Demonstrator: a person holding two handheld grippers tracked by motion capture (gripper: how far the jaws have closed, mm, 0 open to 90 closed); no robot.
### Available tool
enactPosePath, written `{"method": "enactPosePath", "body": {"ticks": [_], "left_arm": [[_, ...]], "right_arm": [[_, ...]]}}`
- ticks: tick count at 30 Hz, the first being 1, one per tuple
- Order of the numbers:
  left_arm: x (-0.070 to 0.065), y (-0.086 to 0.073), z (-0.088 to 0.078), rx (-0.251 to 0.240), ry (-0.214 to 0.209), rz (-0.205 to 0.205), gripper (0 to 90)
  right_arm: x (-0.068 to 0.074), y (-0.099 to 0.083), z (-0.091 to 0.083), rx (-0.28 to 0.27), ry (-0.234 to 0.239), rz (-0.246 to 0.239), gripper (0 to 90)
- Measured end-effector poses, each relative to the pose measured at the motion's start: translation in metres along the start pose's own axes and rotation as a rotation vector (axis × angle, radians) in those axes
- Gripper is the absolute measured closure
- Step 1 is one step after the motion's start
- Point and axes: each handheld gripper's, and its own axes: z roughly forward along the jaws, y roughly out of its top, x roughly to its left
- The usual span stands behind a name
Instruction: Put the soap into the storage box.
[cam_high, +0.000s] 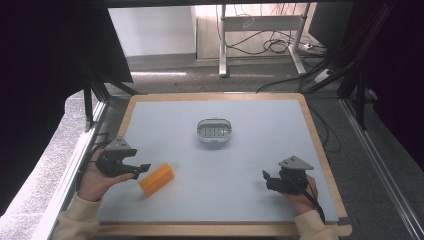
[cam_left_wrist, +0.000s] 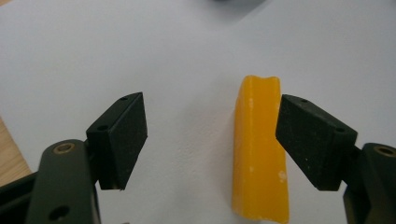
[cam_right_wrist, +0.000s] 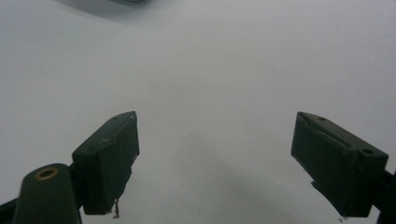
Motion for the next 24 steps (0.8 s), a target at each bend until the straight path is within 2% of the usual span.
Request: {"method": "enactPosePath", "body": {"ticks": [9, 16, 24], "left_arm": [[-0.015, 0.008, 0.004, 0.002, -0.038, 0.046, 25.3], [-0.021, 0.011, 0.010, 0.031, -0.060, 0.061, 28.1], [-0.026, 0.011, 0.019, 0.073, -0.082, 0.054, 29.3]], "right_arm": [[0.001, 0.000, 0.000, 0.002, 0.001, -0.011, 16.7], [0.002, 0.000, 0.000, 0.002, -0.006, -0.014, 16.7], [0.002, 0.000, 0.001, 0.009, -0.009, -0.019, 16.7]]}}
